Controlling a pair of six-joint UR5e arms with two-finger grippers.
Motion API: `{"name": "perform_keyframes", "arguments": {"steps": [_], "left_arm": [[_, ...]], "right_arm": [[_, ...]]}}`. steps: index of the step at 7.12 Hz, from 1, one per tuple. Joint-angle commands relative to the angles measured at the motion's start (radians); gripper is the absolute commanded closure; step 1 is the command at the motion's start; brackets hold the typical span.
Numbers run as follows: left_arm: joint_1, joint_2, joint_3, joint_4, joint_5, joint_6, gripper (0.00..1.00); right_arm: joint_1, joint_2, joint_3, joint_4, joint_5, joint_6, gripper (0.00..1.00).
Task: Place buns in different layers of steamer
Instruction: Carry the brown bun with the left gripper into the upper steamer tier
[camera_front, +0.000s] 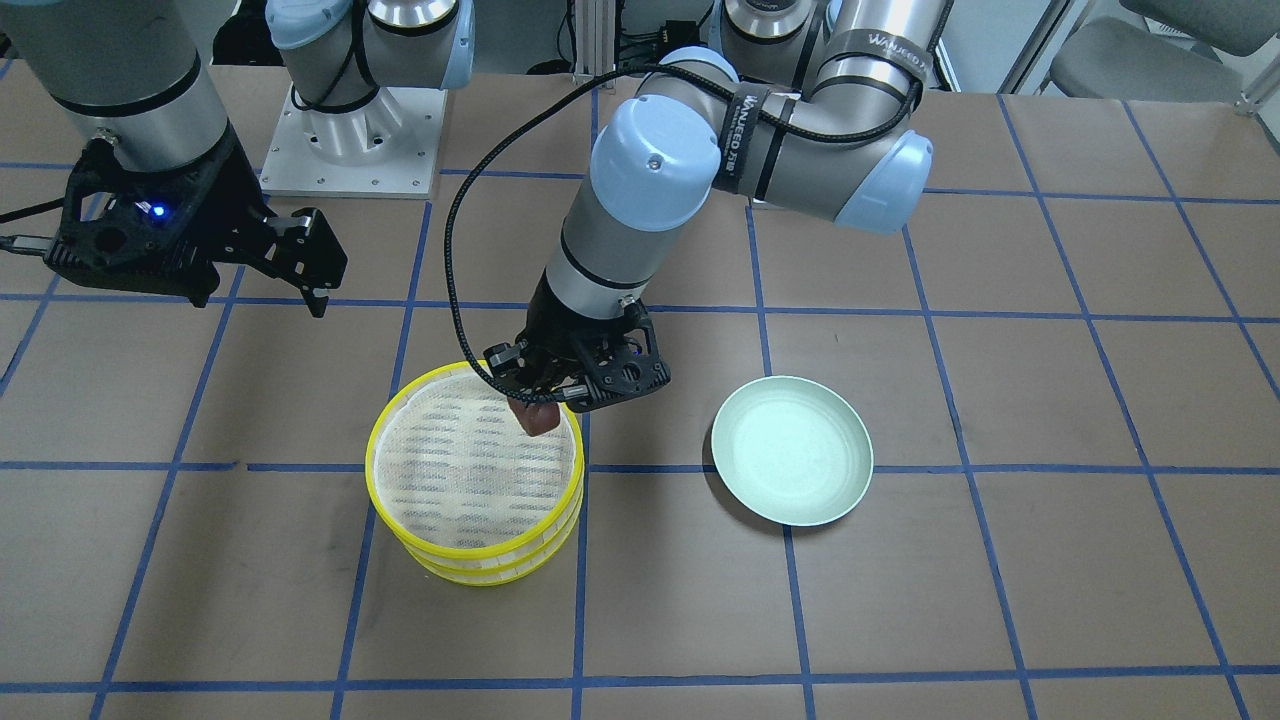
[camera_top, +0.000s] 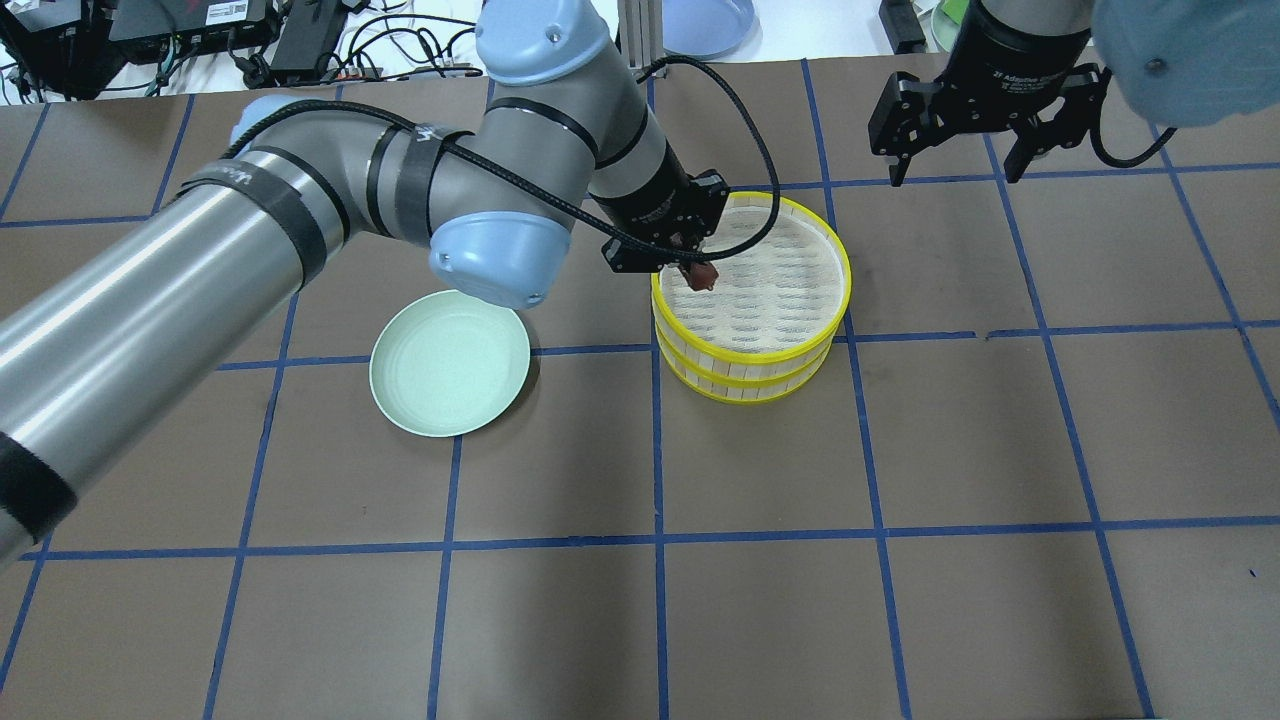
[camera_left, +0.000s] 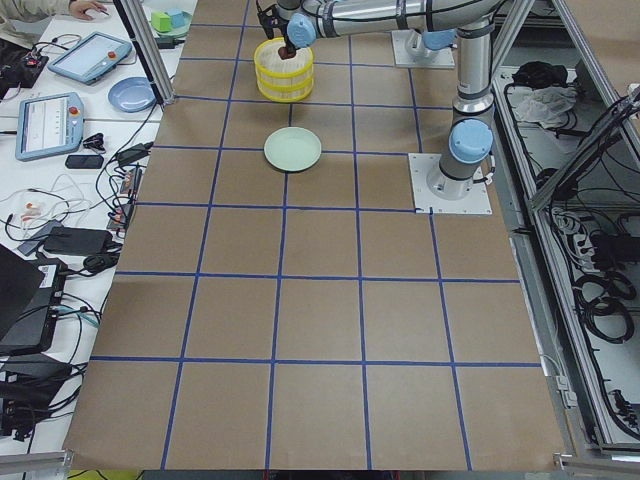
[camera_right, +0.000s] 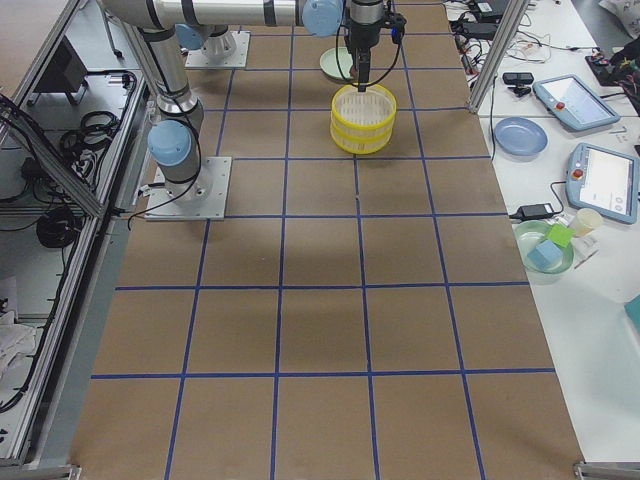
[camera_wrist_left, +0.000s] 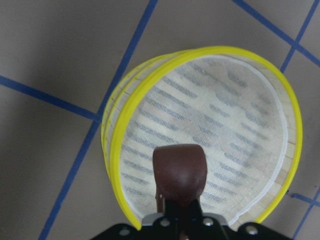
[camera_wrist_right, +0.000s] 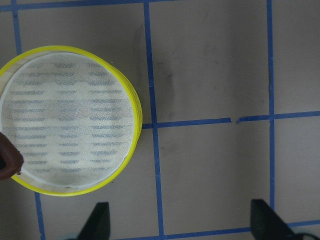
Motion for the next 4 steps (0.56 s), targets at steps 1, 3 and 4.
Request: {"name": "perform_keyframes", "arguments": {"steps": [1, 3, 4], "left_arm": [[-0.023, -0.054, 0.001, 0.06, -0.009, -0.051, 0.97], [-0.028, -0.072, -0.001, 0.097, -0.009, -0.069, 0.47], [-0.028, -0.071, -0.001, 0.1, -0.008, -0.074, 0.23]], "right_arm": [[-0.001, -0.002, 0.003, 0.004, 0.001, -0.001, 0.0], [-0.001, -0.007, 0.014, 0.004, -0.001, 0.001, 0.0], [-0.001, -0.025, 0.04, 0.006, -0.001, -0.001, 0.0]]}}
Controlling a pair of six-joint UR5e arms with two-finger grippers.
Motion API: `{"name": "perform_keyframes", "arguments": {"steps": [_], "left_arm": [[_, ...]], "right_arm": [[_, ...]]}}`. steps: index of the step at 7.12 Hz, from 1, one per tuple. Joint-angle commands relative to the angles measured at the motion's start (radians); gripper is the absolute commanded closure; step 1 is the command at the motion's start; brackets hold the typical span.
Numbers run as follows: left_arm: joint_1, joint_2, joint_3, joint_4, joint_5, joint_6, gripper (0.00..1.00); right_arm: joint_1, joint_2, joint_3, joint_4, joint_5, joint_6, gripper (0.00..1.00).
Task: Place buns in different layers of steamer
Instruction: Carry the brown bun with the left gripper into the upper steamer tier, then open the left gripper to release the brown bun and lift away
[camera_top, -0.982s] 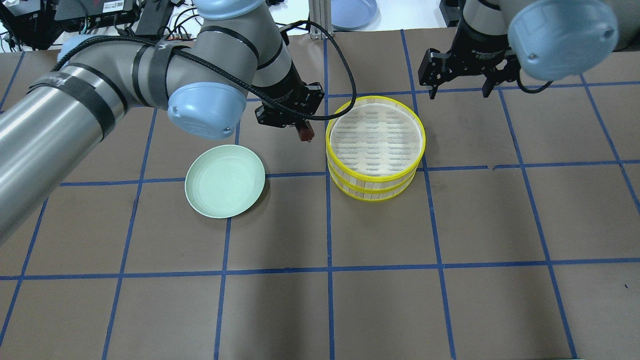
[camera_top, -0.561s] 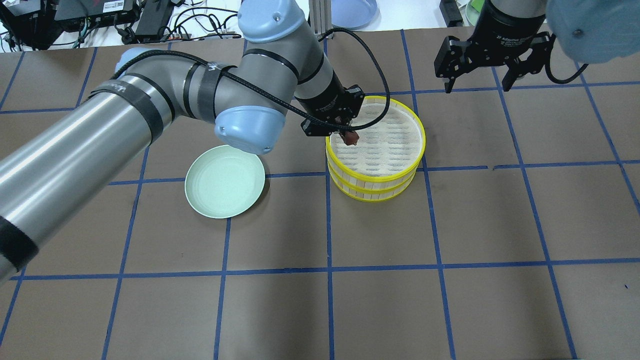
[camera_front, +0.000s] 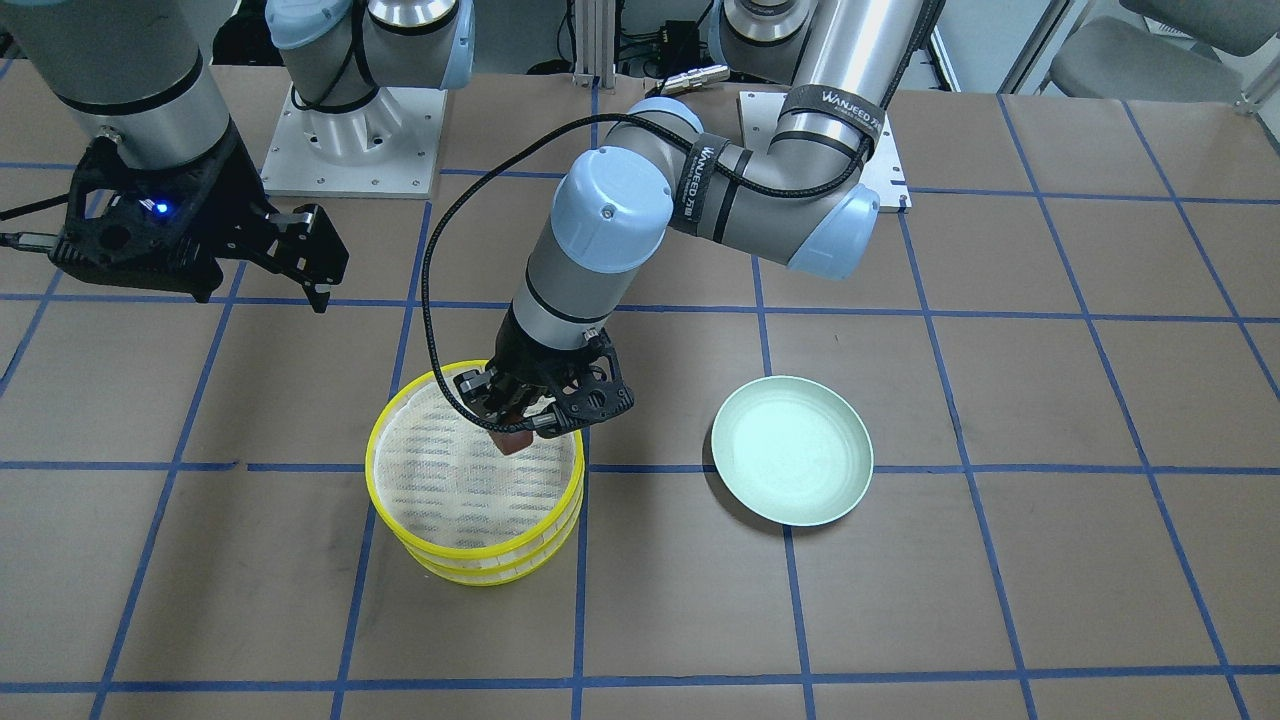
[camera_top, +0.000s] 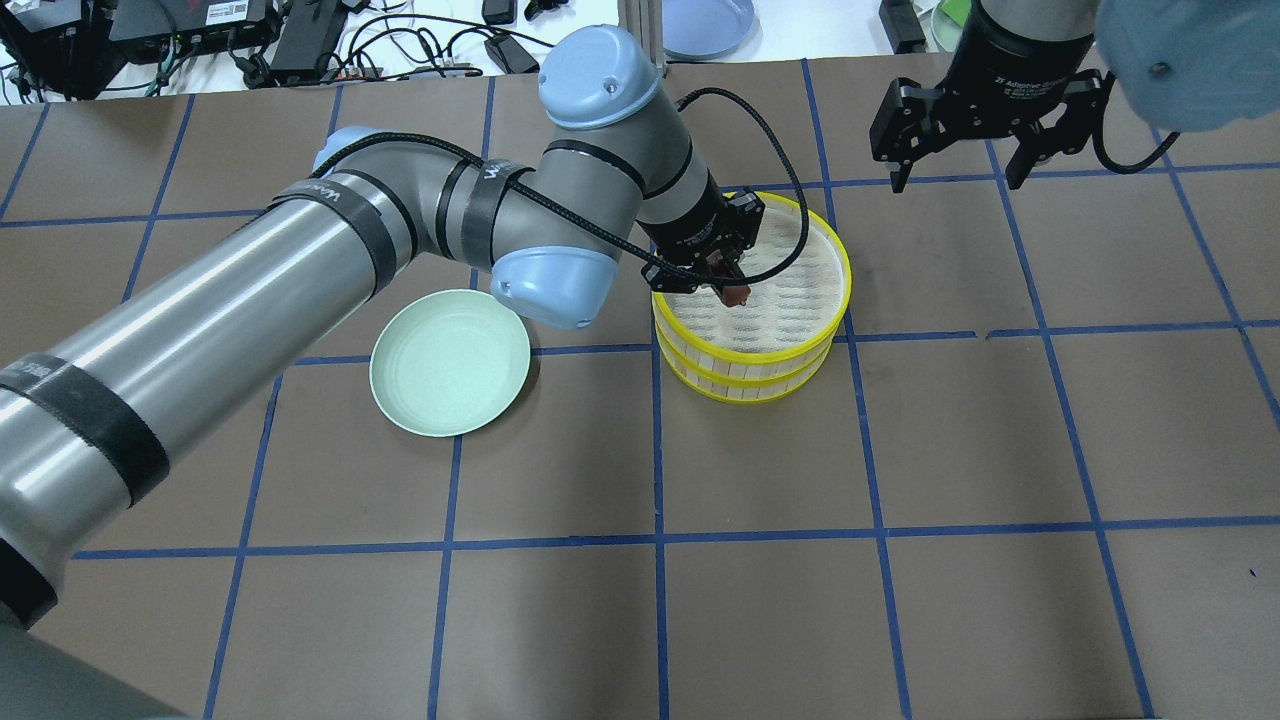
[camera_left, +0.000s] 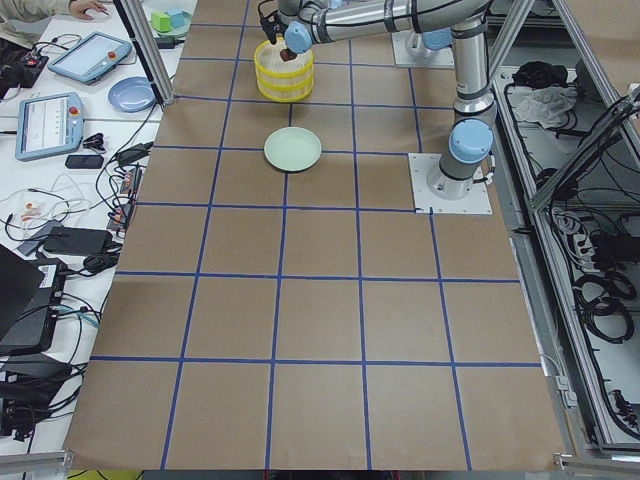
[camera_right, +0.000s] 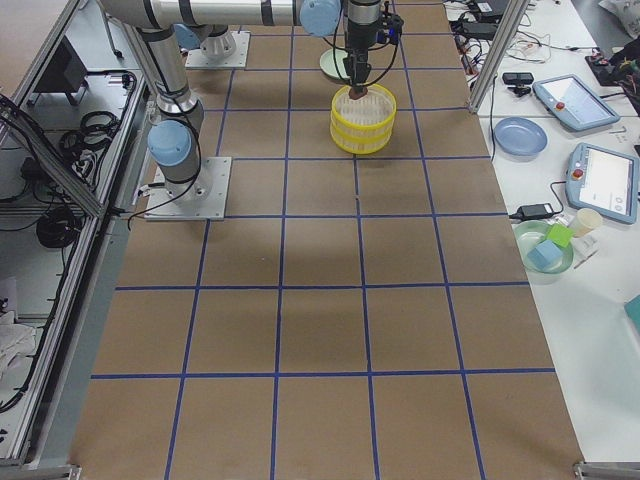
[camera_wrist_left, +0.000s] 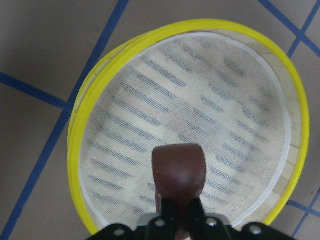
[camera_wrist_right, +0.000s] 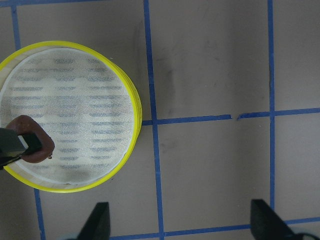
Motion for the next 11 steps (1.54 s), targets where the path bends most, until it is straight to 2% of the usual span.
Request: {"name": "perform_keyframes", "arguments": {"steps": [1, 4, 5, 6, 8, 9, 11], "left_arm": [[-0.001, 0.002, 0.001, 0.016, 0.002, -0.005, 0.11], [0.007, 0.043, -0.003, 0.019, 0.011, 0.009, 0.01], [0.04, 0.096, -0.014, -0.001, 0.066, 0.086, 0.01], [0.092, 0.144, -0.019, -0.071, 0.084, 0.213, 0.01], [0.238, 0.215, -0.02, -0.266, 0.13, 0.602, 0.01], [0.307, 0.253, -0.02, -0.344, 0.188, 0.783, 0.01], [0.379, 0.33, -0.016, -0.405, 0.209, 0.938, 0.0]], "right_arm": [[0.001, -0.025, 0.043, -0.006, -0.001, -0.001, 0.0], [0.002, -0.026, 0.043, -0.013, -0.005, -0.011, 0.0], [0.002, -0.026, 0.043, -0.013, -0.004, -0.011, 0.0], [0.002, -0.026, 0.043, -0.013, -0.004, -0.011, 0.0], [0.002, -0.025, 0.043, -0.013, -0.004, -0.013, 0.0], [0.002, -0.025, 0.043, -0.013, -0.004, -0.013, 0.0], [0.0, -0.025, 0.043, -0.013, -0.002, -0.013, 0.0]]}}
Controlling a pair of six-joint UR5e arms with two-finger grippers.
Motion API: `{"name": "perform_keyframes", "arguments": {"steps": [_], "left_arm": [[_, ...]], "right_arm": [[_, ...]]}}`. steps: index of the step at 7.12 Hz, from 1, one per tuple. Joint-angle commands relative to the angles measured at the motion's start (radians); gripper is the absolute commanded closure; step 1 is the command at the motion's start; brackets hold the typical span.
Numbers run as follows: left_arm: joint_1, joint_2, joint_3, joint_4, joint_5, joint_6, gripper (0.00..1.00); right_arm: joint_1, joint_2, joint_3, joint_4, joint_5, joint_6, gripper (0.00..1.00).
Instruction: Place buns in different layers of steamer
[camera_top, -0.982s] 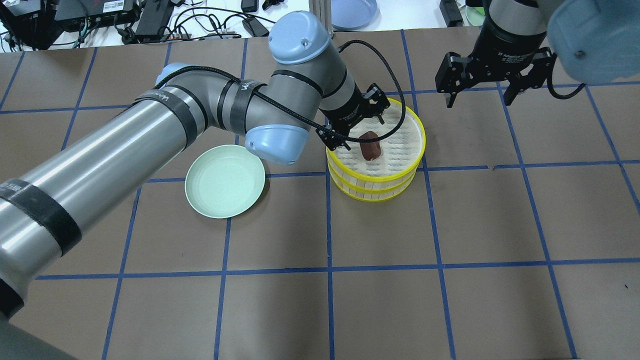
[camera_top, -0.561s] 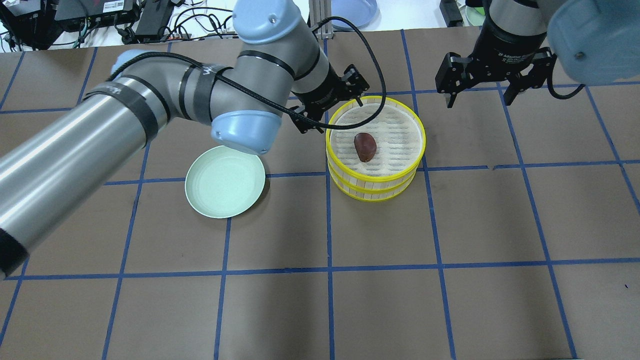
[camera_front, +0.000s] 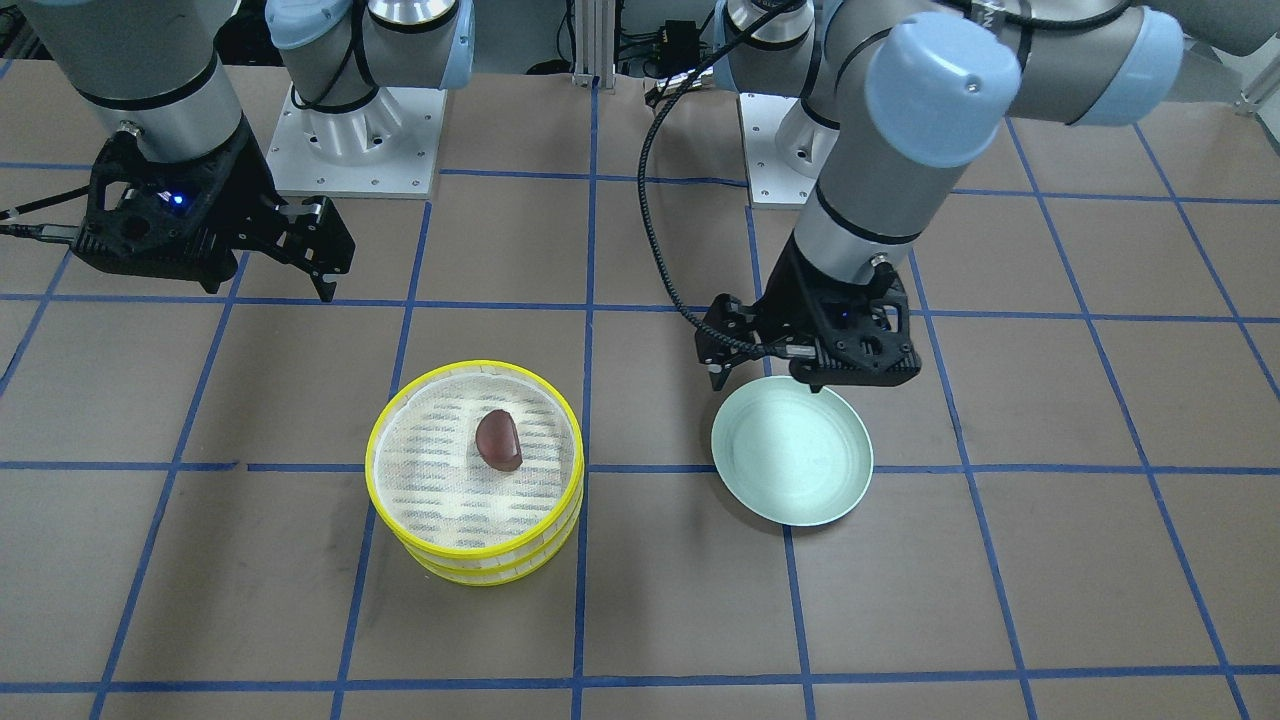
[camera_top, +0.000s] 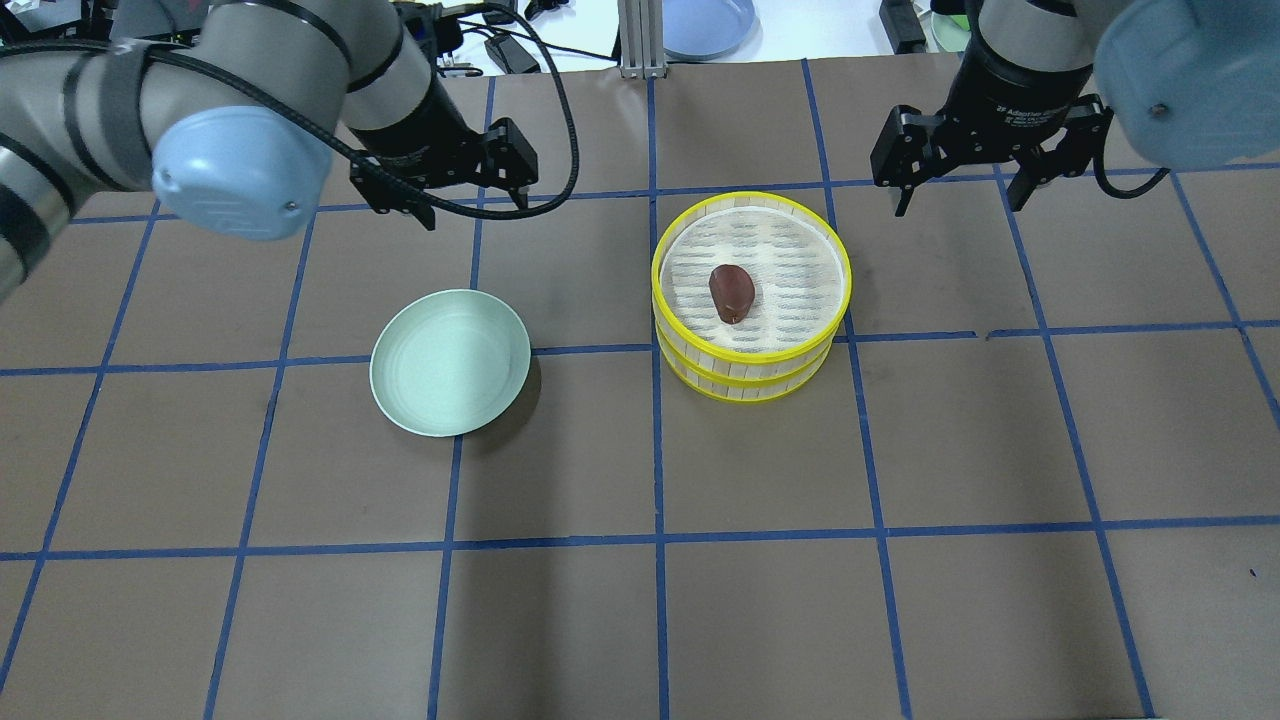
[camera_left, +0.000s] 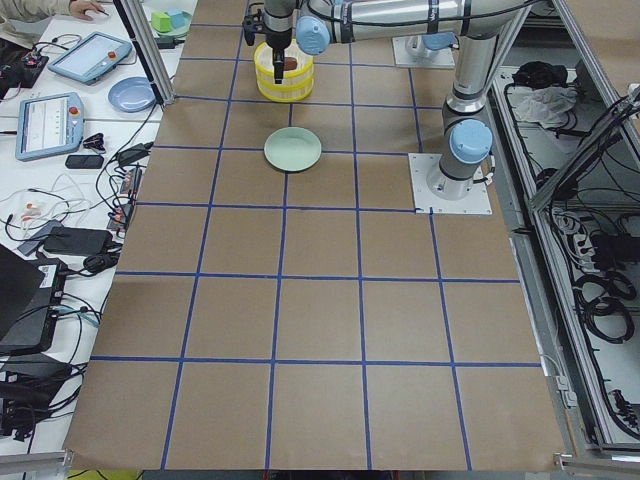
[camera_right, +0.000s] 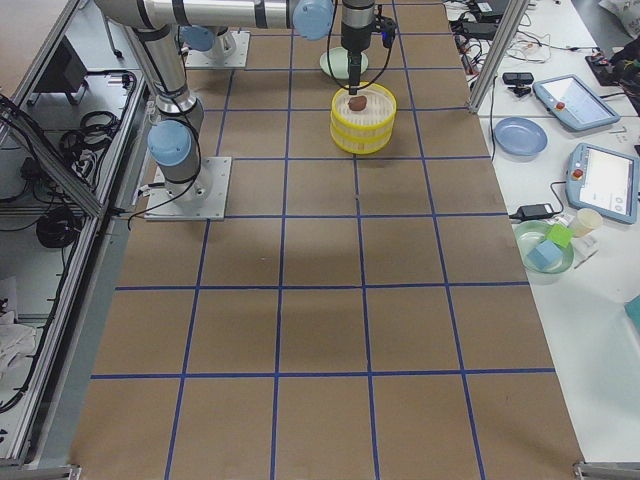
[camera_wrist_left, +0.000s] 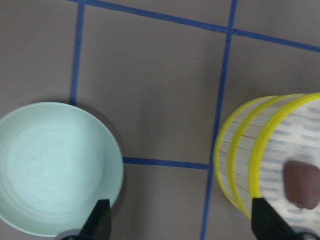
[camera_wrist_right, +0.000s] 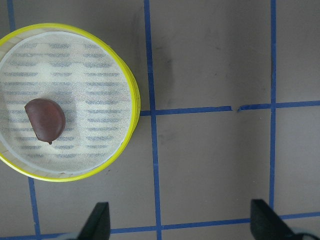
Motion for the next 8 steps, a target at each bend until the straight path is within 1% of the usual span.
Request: {"name": "perform_keyframes", "arguments": {"steps": [1, 3, 6, 8], "left_arm": [[0.082, 0.077, 0.016, -0.044, 0.096, 0.195, 0.0], [0.107, 0.152, 0.054, -0.163, 0.11, 0.211, 0.0], [0.101, 0.143, 0.057, -0.17, 0.107, 0.208, 0.0], [0.097, 0.141, 0.057, -0.226, 0.1, 0.208, 0.0]], "right_arm": [[-0.001, -0.001, 0.0, 0.0, 0.0, 0.0, 0.0], [-0.001, 0.001, 0.0, 0.0, 0.0, 0.0, 0.0], [-0.001, -0.001, 0.0, 0.0, 0.0, 0.0, 0.0], [-0.001, -0.001, 0.0, 0.0, 0.001, 0.0, 0.0]]}}
